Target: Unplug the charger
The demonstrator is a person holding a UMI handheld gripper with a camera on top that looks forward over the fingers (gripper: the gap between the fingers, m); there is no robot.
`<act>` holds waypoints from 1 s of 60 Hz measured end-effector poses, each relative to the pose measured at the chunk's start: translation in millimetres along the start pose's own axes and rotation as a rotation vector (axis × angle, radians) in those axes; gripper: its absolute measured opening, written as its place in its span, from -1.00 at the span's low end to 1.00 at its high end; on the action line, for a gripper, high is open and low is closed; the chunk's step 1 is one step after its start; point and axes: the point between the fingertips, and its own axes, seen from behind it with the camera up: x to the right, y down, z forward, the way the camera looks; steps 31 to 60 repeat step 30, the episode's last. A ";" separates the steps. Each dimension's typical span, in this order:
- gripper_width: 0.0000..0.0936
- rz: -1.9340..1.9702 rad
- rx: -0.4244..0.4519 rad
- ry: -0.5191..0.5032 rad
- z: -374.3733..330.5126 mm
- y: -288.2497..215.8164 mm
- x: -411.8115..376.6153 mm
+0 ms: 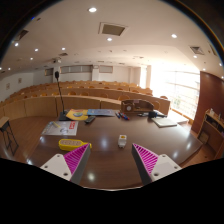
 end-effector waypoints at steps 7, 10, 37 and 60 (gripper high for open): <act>0.81 -0.014 -0.013 0.006 -49.1 8.6 -2.6; 0.81 -0.024 -0.006 0.009 -65.9 7.8 -2.7; 0.82 -0.024 -0.011 0.020 -112.7 15.7 0.8; 0.82 -0.024 -0.011 0.020 -112.7 15.7 0.8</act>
